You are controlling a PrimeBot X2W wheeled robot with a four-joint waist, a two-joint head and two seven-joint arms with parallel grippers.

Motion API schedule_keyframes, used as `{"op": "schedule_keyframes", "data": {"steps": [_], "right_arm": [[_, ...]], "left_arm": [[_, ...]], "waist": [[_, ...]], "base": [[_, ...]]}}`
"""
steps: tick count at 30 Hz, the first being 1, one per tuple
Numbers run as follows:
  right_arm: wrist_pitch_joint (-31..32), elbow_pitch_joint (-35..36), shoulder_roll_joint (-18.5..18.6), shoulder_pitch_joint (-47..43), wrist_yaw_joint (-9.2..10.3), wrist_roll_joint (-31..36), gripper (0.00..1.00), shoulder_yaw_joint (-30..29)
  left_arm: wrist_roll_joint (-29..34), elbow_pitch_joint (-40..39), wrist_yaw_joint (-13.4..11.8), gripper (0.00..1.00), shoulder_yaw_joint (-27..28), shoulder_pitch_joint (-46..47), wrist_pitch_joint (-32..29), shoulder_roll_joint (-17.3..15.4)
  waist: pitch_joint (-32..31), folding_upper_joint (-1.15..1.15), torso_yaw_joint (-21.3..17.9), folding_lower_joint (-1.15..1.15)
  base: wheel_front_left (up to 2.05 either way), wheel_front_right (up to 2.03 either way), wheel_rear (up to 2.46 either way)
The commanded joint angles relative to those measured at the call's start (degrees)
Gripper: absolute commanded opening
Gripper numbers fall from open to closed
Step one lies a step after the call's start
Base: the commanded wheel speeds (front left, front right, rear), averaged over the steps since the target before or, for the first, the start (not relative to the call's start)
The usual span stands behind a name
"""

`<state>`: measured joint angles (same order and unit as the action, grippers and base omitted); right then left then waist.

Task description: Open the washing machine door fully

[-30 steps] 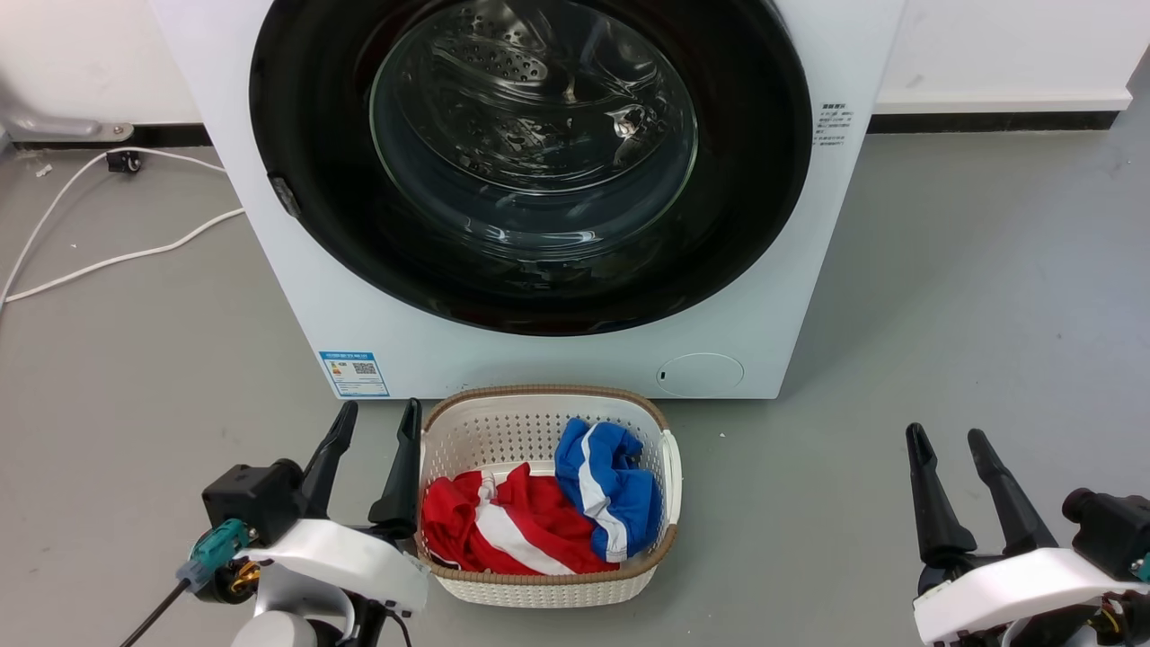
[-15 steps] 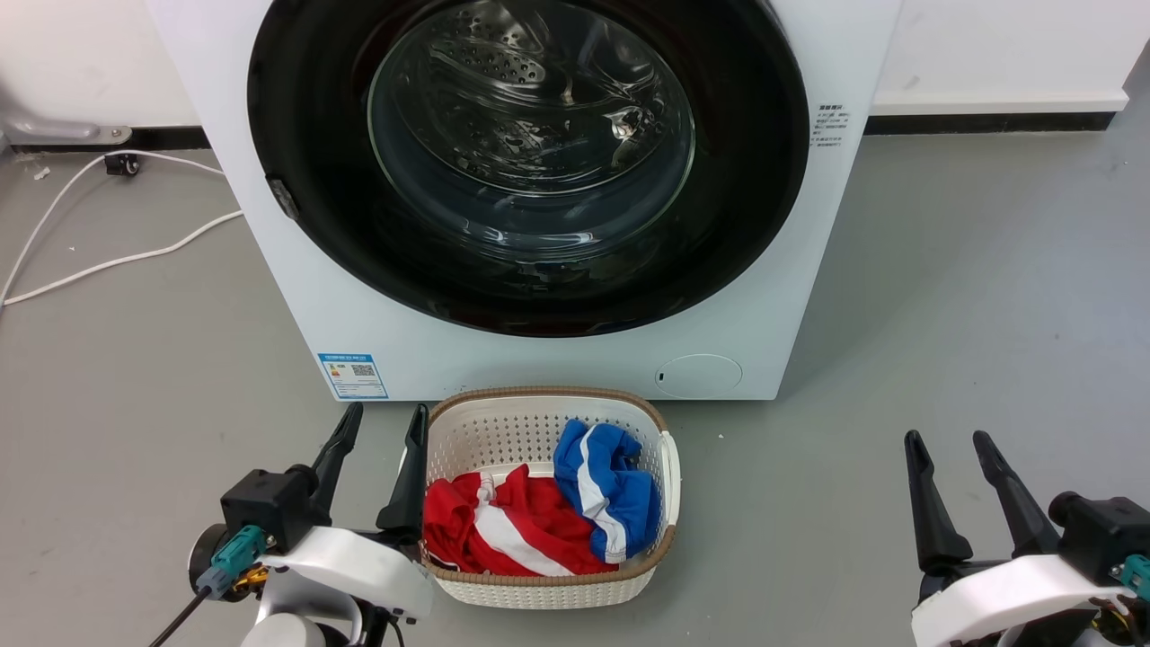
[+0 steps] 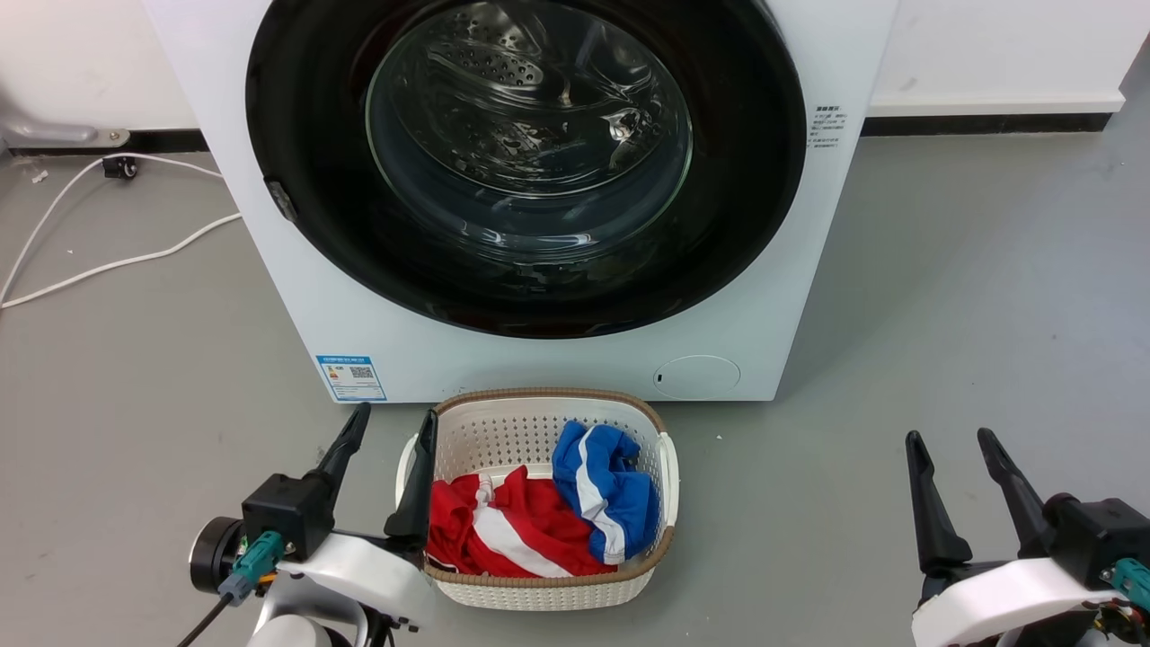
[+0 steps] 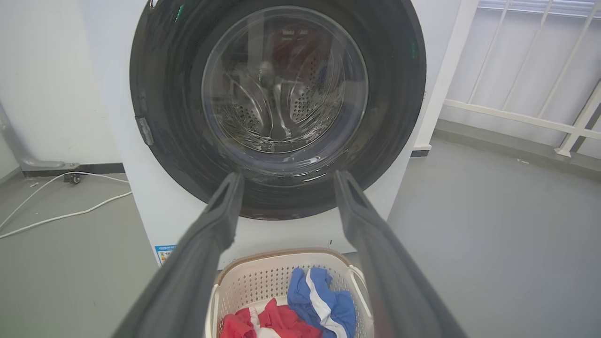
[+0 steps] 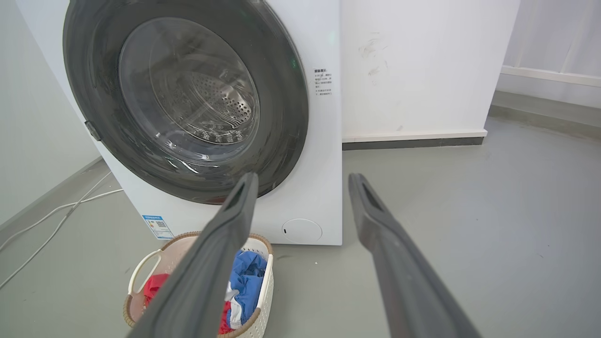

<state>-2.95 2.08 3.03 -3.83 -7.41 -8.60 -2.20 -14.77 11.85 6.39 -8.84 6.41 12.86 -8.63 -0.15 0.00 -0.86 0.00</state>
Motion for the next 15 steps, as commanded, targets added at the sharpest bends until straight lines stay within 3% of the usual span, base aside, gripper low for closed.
{"op": "schedule_keyframes", "data": {"steps": [1,15], "right_arm": [[-0.53,0.73,-0.16,-0.39,-0.12,0.5,1.0,0.02],[-2.19,-0.37,-0.21,0.06,-0.07,3.97,1.0,-0.27]], "left_arm": [[1.27,0.14,0.11,1.0,0.02,0.84,0.47,-0.11],[4.57,1.97,0.72,1.0,0.65,1.29,1.95,0.78]], "waist": [[-0.02,0.0,-0.02,0.0],[-0.13,0.0,0.09,0.0]], "base": [[0.0,0.0,0.0],[0.0,0.0,0.0]]}}
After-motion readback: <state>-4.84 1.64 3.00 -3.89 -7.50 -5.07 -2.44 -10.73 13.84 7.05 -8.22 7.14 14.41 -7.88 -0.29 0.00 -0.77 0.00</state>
